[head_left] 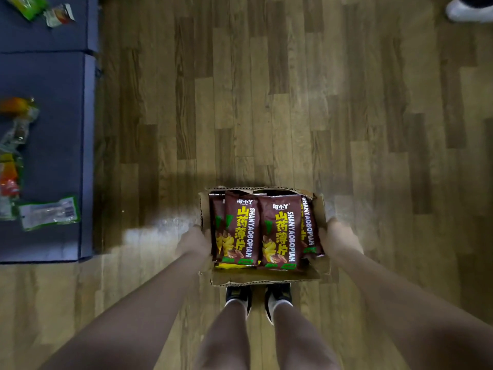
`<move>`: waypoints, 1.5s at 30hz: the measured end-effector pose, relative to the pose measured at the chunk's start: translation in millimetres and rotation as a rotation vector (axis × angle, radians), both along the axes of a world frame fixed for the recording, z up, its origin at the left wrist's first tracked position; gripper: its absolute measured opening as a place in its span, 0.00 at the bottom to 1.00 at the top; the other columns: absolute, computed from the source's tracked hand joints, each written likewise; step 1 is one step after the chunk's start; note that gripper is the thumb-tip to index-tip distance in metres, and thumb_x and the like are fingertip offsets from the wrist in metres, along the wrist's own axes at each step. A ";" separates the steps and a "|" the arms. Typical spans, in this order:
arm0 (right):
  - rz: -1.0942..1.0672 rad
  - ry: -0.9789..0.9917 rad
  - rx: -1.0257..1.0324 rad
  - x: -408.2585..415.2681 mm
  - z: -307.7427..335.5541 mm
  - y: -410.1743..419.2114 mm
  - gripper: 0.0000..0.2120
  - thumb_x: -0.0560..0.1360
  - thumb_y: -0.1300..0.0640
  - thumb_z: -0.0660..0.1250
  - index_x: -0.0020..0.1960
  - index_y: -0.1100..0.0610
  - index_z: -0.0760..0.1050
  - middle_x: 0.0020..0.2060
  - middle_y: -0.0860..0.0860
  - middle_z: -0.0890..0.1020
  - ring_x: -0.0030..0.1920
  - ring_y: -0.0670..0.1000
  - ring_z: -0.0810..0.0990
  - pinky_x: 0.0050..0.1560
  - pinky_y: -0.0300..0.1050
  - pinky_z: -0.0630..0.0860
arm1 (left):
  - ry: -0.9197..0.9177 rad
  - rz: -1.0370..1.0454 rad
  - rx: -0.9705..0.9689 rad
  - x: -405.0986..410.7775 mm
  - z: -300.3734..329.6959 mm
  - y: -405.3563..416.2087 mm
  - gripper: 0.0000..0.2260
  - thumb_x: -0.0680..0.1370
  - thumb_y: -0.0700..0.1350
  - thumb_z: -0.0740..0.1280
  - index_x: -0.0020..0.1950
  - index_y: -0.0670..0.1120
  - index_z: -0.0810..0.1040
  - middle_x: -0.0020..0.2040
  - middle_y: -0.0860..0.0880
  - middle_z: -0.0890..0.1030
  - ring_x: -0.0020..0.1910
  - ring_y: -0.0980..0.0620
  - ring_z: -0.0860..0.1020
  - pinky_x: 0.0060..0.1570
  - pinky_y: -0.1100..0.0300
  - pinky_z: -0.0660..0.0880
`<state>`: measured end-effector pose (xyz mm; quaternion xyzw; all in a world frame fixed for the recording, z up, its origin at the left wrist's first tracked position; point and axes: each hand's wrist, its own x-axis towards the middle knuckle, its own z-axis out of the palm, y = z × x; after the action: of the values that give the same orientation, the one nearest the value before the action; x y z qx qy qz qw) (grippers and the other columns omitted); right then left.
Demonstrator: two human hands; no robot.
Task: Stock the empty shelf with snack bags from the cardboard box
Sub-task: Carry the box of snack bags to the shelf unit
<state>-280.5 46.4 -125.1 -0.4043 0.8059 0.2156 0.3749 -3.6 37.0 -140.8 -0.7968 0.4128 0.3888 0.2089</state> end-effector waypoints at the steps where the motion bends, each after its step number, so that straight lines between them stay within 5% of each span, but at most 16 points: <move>1: 0.005 -0.001 0.001 -1.8 -4.4 1.8 0.12 0.80 0.53 0.55 0.55 0.61 0.70 0.51 0.58 0.79 0.50 0.60 0.78 0.47 0.49 0.74 | -0.006 0.006 -0.002 1.6 -3.9 0.1 0.16 0.82 0.50 0.57 0.61 0.41 0.74 0.59 0.39 0.78 0.58 0.40 0.76 0.53 0.53 0.72; 10: 0.143 0.043 -0.050 -1.8 -2.4 4.2 0.16 0.81 0.52 0.50 0.55 0.57 0.74 0.43 0.54 0.77 0.42 0.56 0.74 0.43 0.45 0.70 | -0.071 -0.115 -0.040 5.0 -0.2 -4.0 0.13 0.81 0.49 0.58 0.58 0.43 0.76 0.56 0.42 0.79 0.56 0.41 0.77 0.47 0.57 0.71; 15: 0.199 0.046 -0.124 4.0 35.6 -25.1 0.15 0.81 0.51 0.51 0.53 0.57 0.74 0.48 0.56 0.80 0.48 0.60 0.78 0.43 0.46 0.70 | -0.095 -0.097 -0.076 8.2 36.7 -24.4 0.14 0.82 0.49 0.58 0.60 0.43 0.76 0.56 0.41 0.79 0.56 0.42 0.77 0.47 0.58 0.70; 24: 0.235 0.007 -0.326 21.8 173.4 -105.3 0.12 0.81 0.52 0.53 0.43 0.55 0.69 0.48 0.58 0.79 0.49 0.62 0.77 0.41 0.46 0.67 | -0.048 -0.060 -0.278 32.6 170.0 -97.9 0.13 0.81 0.49 0.58 0.57 0.42 0.77 0.57 0.40 0.79 0.56 0.38 0.76 0.49 0.54 0.71; 28: 0.233 0.038 -0.409 29.9 234.1 -139.7 0.13 0.81 0.52 0.53 0.42 0.58 0.68 0.41 0.56 0.77 0.41 0.59 0.72 0.41 0.46 0.67 | -0.036 -0.061 -0.356 40.9 234.9 -129.5 0.12 0.81 0.48 0.58 0.55 0.41 0.77 0.55 0.40 0.79 0.56 0.38 0.76 0.45 0.56 0.69; 34: 0.252 0.047 -0.562 41.3 337.1 -194.3 0.14 0.80 0.52 0.53 0.40 0.57 0.68 0.37 0.53 0.73 0.40 0.58 0.72 0.39 0.46 0.68 | -0.022 -0.100 -0.522 47.9 348.2 -179.7 0.12 0.82 0.48 0.57 0.52 0.42 0.76 0.42 0.46 0.76 0.42 0.47 0.75 0.38 0.58 0.69; 45: 0.282 0.004 -0.648 13.6 446.0 -308.8 0.14 0.78 0.54 0.55 0.34 0.56 0.66 0.35 0.52 0.74 0.38 0.57 0.73 0.37 0.44 0.68 | -0.104 -0.084 -0.634 20.4 468.4 -296.5 0.11 0.81 0.47 0.58 0.54 0.42 0.76 0.53 0.43 0.79 0.53 0.41 0.77 0.43 0.58 0.67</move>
<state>-266.9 -262.4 320.9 -0.6090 0.7695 -0.0010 0.1922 16.8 -259.6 327.5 -0.8234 0.5344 0.1905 -0.0131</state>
